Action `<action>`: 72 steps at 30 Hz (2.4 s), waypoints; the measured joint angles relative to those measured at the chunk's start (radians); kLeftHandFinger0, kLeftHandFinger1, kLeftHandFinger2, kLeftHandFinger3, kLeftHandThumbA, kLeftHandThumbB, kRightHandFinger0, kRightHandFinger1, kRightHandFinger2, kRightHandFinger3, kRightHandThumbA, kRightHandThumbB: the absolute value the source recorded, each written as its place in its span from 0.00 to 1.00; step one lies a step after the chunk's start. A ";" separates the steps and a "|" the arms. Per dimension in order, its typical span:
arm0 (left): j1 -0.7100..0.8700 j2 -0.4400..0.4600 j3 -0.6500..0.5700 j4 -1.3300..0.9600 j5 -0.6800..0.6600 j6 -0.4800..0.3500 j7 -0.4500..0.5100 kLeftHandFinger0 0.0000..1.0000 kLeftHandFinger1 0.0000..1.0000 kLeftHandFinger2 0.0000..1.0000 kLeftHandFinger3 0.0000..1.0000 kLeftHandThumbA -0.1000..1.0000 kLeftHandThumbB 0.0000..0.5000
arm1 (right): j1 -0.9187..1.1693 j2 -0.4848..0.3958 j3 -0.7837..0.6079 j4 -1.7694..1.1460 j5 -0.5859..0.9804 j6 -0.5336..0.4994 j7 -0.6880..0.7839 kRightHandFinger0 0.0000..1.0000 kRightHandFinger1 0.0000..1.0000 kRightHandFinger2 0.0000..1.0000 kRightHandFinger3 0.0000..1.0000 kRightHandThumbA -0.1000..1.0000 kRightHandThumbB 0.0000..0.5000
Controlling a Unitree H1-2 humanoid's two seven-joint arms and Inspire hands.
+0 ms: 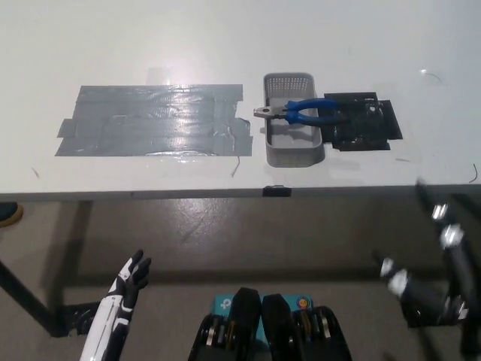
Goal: The robot picks the blue plier placed on top of the container and places it on the grey area of the table
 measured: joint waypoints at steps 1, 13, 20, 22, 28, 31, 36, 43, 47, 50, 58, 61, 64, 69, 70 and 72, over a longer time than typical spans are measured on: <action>0.000 0.000 -0.001 -0.002 0.001 0.001 0.000 1.00 1.00 1.00 1.00 1.00 0.21 | -0.039 -0.019 0.000 -0.003 -0.007 0.021 0.011 1.00 1.00 1.00 1.00 0.77 0.55; 0.000 0.004 0.000 -0.007 0.001 0.004 0.000 1.00 1.00 1.00 1.00 1.00 0.13 | -0.611 -0.178 0.099 0.202 -0.047 0.263 0.181 1.00 1.00 1.00 1.00 0.70 0.68; 0.000 0.007 0.000 -0.006 0.001 0.003 0.000 1.00 1.00 1.00 1.00 1.00 0.08 | -0.885 -0.179 0.240 0.563 -0.081 0.340 0.267 1.00 1.00 1.00 1.00 0.82 0.75; 0.000 0.012 0.000 -0.004 0.001 0.002 0.000 1.00 1.00 1.00 1.00 1.00 0.06 | -0.954 -0.175 0.284 0.672 -0.089 0.364 0.304 1.00 1.00 1.00 1.00 0.82 0.78; 0.000 0.022 0.002 0.003 0.001 0.000 0.000 1.00 1.00 1.00 1.00 1.00 0.04 | -1.133 -0.133 0.382 0.975 -0.111 0.421 0.419 1.00 1.00 1.00 1.00 0.85 0.86; 0.000 0.031 0.003 0.004 0.001 -0.003 -0.002 1.00 1.00 1.00 1.00 1.00 0.00 | -1.209 -0.094 0.425 1.099 -0.118 0.444 0.473 1.00 1.00 1.00 1.00 0.88 0.80; -0.005 0.045 0.003 0.009 0.002 -0.011 -0.011 1.00 1.00 1.00 1.00 1.00 0.00 | -1.297 -0.030 0.490 1.225 -0.132 0.455 0.531 1.00 1.00 1.00 1.00 0.93 0.74; -0.006 0.047 0.002 0.009 0.004 -0.020 -0.019 1.00 1.00 1.00 1.00 1.00 0.00 | -1.321 0.007 0.529 1.303 -0.155 0.466 0.558 1.00 1.00 1.00 1.00 0.94 0.66; -0.011 0.049 0.002 0.009 0.012 -0.020 -0.024 1.00 1.00 1.00 1.00 1.00 0.00 | -1.320 0.008 0.532 1.332 -0.159 0.475 0.565 1.00 1.00 1.00 1.00 0.94 0.59; -0.016 0.049 0.003 0.009 0.012 -0.021 -0.026 1.00 1.00 1.00 1.00 0.99 0.00 | -1.325 0.010 0.550 1.392 -0.168 0.473 0.569 1.00 1.00 1.00 1.00 0.92 0.61; -0.016 0.053 0.006 0.010 0.012 -0.024 -0.035 1.00 1.00 1.00 1.00 1.00 0.00 | -1.324 0.011 0.562 1.526 -0.194 0.451 0.569 1.00 1.00 1.00 1.00 0.90 0.62; -0.017 0.053 0.006 0.010 0.012 -0.024 -0.036 1.00 1.00 1.00 1.00 1.00 0.00 | -1.324 0.011 0.562 1.554 -0.201 0.433 0.568 1.00 1.00 1.00 1.00 0.91 0.61; -0.016 0.053 0.006 0.010 0.012 -0.024 -0.036 1.00 1.00 1.00 1.00 1.00 0.00 | -1.324 0.011 0.562 1.571 -0.202 0.424 0.568 1.00 1.00 1.00 1.00 0.91 0.63; -0.016 0.053 0.005 0.010 0.013 -0.024 -0.036 1.00 1.00 1.00 1.00 1.00 0.00 | -1.324 0.010 0.562 1.571 -0.204 0.409 0.567 1.00 1.00 1.00 1.00 0.94 0.61; -0.016 0.053 0.004 0.010 0.013 -0.024 -0.036 1.00 1.00 1.00 1.00 1.00 0.00 | -1.323 0.009 0.562 1.571 -0.206 0.405 0.567 1.00 1.00 1.00 1.00 0.94 0.60; -0.016 0.053 0.002 0.010 0.013 -0.024 -0.038 1.00 1.00 0.97 1.00 1.00 0.01 | -1.320 0.008 0.562 1.571 -0.210 0.400 0.567 1.00 1.00 1.00 1.00 0.90 0.58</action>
